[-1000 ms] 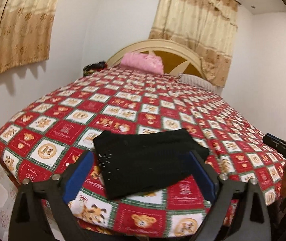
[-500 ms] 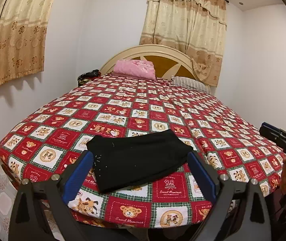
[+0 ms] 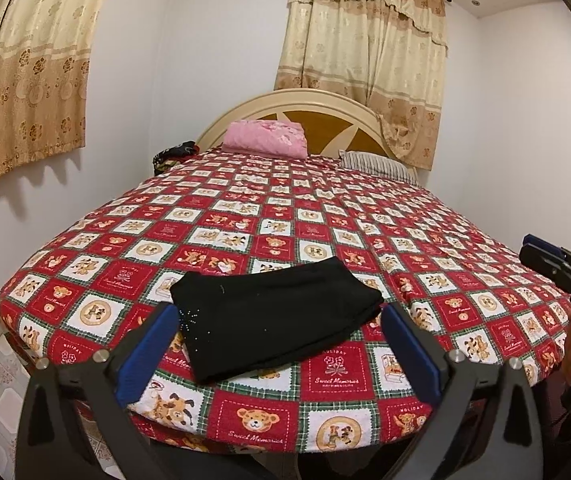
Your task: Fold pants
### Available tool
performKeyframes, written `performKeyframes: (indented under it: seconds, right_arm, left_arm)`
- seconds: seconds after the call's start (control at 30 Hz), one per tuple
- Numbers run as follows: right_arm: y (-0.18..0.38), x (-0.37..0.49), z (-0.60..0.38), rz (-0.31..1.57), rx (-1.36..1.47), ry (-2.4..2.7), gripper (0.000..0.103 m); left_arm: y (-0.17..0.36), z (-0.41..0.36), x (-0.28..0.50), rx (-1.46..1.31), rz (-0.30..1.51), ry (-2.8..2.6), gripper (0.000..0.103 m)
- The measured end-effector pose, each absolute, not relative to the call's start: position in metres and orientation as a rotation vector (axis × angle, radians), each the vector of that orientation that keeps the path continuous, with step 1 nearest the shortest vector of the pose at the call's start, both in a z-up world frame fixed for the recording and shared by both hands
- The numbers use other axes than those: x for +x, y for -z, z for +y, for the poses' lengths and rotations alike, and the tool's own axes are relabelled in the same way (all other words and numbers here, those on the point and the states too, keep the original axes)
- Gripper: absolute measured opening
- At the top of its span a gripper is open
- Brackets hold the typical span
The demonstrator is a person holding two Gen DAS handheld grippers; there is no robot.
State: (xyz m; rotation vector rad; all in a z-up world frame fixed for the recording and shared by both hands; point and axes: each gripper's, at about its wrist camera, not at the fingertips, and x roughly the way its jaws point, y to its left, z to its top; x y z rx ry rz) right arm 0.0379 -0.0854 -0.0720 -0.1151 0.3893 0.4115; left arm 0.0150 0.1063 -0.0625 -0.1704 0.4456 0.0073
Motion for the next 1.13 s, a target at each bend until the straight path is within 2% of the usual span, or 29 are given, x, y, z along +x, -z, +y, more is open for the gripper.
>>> performKeyframes:
  seconds: [0.8,1.13]
  right_arm:
    - [0.076,0.037,-0.081,0.385,-0.141,-0.416,0.072]
    - [0.081,0.039,-0.079,0.396,-0.153,-0.422,0.071]
  left_arm:
    - [0.070,0.105,0.023,-0.226,0.487,0.026,0.103]
    - [0.073,0.099,0.022,-0.161,0.471,0.010,0.103]
